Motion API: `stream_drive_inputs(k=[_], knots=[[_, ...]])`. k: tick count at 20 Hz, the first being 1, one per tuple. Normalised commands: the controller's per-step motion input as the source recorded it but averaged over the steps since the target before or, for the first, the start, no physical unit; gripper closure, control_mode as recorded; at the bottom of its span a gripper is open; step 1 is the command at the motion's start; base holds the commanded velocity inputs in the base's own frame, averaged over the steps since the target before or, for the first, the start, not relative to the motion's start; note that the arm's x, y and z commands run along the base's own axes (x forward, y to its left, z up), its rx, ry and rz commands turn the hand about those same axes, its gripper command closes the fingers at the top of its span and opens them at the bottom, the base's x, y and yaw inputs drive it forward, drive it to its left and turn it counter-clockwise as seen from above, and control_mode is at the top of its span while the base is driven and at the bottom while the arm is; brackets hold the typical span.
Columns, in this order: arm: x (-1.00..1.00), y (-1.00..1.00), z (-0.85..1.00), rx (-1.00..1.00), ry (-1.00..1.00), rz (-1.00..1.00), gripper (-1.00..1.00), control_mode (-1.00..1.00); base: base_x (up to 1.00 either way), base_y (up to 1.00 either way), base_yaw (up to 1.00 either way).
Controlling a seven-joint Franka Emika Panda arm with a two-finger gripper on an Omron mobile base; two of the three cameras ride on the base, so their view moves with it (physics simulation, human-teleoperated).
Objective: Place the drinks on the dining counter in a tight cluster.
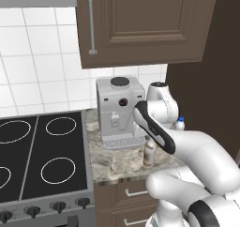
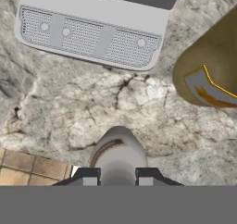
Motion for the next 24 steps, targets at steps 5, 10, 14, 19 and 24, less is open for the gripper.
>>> stream_drive_inputs(k=[5,10,14,19,24], knots=[[-0.16,0.02,0.4,0.0,0.0,0.0,1.0,-1.0,0.0,0.0,0.0],[-0.13,0.1,0.9,0.0,0.01,0.0,1.0,-1.0,0.0,0.0,0.0],[-0.14,0.16,0.86,0.0,0.0,0.0,1.0,-1.0,0.0,0.0,0.0],[-0.04,0.04,0.76,0.0,0.0,0.0,1.0,-1.0,0.0,0.0,0.0],[-0.11,0.0,0.31,0.0,-0.05,0.02,1.0,-1.0,0.0,0.0,0.0]])
